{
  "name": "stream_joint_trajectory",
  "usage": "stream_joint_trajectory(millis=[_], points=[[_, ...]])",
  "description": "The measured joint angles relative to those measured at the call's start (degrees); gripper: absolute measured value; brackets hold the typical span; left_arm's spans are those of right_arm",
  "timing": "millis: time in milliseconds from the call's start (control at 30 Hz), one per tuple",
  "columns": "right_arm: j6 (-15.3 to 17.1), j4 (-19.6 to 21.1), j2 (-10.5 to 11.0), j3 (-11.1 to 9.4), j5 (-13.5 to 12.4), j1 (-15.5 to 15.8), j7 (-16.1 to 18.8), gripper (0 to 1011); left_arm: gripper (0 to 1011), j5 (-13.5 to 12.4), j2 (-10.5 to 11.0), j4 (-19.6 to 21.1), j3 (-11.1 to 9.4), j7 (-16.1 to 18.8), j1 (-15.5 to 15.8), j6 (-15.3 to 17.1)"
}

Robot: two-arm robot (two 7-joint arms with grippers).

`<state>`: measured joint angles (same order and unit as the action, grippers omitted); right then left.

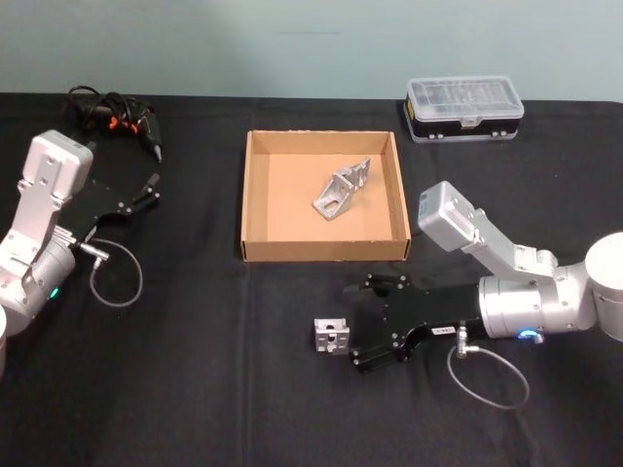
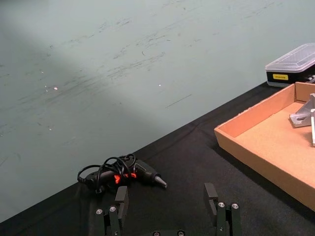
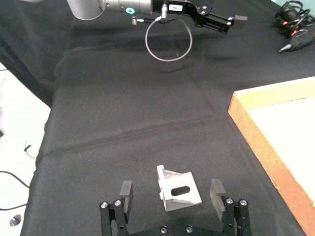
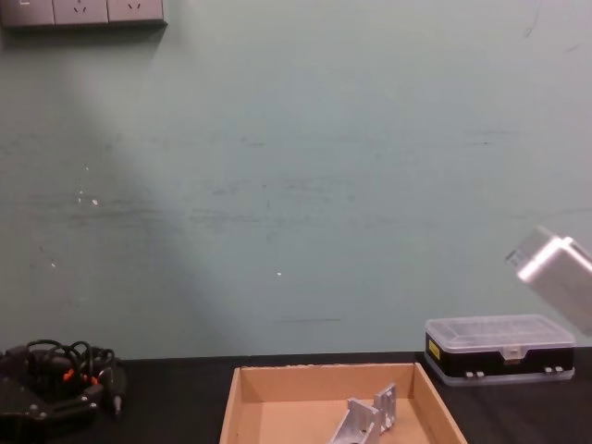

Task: Use one hand to pick up the angle iron from the table and place it into the box.

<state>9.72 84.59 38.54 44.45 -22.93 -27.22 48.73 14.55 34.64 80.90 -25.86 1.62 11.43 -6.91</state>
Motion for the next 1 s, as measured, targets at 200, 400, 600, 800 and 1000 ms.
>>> stream_joint_trajectory(millis=[200,400,600,800,1000], points=[[0.16,-1.19,-0.96,0.93,0.85,-0.85,0.51,1003,1000,0.0,0.0,0.0,0.0,0.0,0.0,0.0],[0.28,-1.92,-1.62,1.67,1.64,-1.48,0.88,1003,1000,0.0,0.0,0.0,0.0,0.0,0.0,0.0],[0.44,-2.25,-2.03,2.09,2.32,-1.87,0.86,1003,1000,0.0,0.0,0.0,0.0,0.0,0.0,0.0],[0.85,-2.7,-2.38,2.36,2.59,-2.19,0.99,1002,1000,0.0,0.0,0.0,0.0,0.0,0.0,0.0],[0.81,-2.65,-2.33,2.35,2.59,-2.15,1.02,999,1000,0.0,0.0,0.0,0.0,0.0,0.0,0.0]])
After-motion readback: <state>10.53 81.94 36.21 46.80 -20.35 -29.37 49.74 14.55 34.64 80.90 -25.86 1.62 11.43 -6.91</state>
